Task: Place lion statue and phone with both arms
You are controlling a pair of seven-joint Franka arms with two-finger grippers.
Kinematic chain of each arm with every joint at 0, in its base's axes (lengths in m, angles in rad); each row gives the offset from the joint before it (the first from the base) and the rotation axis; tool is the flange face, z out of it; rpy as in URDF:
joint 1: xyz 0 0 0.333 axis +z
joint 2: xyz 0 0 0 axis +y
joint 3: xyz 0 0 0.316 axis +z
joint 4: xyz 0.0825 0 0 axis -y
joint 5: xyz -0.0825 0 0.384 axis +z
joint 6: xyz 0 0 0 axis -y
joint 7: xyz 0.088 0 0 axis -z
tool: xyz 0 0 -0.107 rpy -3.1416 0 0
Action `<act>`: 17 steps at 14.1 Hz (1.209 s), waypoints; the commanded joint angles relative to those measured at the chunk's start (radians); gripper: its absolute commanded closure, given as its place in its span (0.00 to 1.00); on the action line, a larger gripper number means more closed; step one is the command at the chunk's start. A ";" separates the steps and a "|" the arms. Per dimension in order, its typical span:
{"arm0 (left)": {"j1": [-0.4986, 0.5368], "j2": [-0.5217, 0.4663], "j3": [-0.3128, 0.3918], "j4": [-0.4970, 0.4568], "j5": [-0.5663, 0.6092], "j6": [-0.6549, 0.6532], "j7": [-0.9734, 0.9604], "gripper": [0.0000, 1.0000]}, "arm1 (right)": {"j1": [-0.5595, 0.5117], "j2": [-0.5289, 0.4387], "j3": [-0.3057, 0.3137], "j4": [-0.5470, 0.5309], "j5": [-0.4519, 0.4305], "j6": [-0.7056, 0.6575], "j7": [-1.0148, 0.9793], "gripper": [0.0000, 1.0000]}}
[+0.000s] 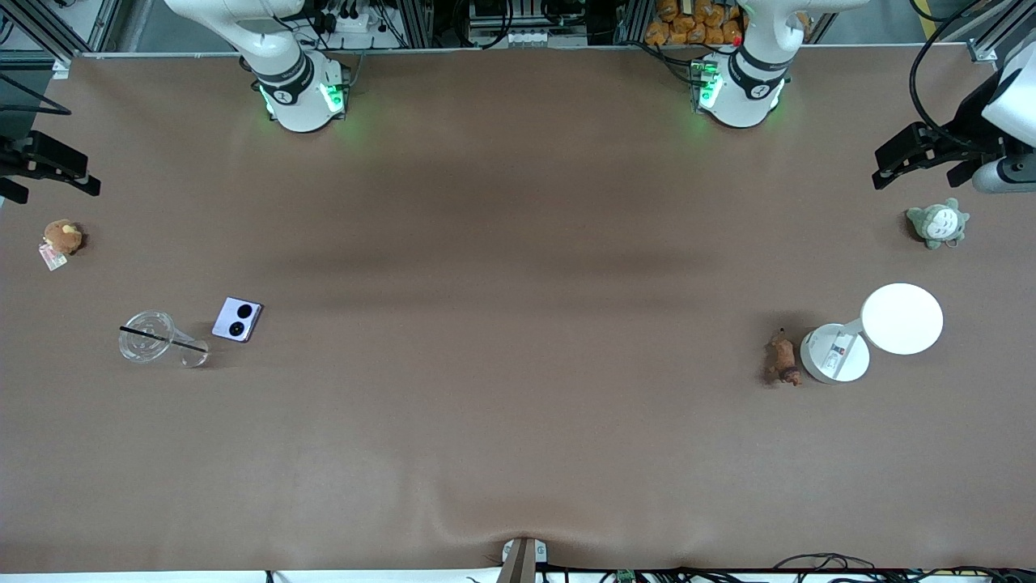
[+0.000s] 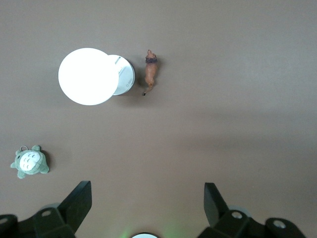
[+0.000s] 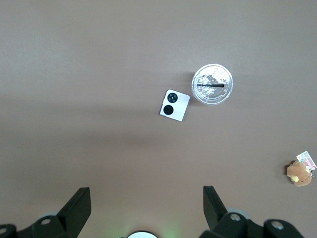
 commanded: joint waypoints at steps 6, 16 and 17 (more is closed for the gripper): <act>0.021 0.028 0.010 0.048 -0.001 0.001 0.013 0.00 | -0.010 -0.004 0.009 0.013 -0.013 -0.011 0.007 0.00; 0.027 0.042 0.009 0.049 -0.001 -0.003 -0.028 0.00 | -0.001 -0.003 0.009 0.014 -0.016 -0.010 0.007 0.00; 0.027 0.042 0.009 0.051 0.000 -0.008 -0.031 0.00 | -0.001 -0.003 0.009 0.014 -0.018 -0.010 0.007 0.00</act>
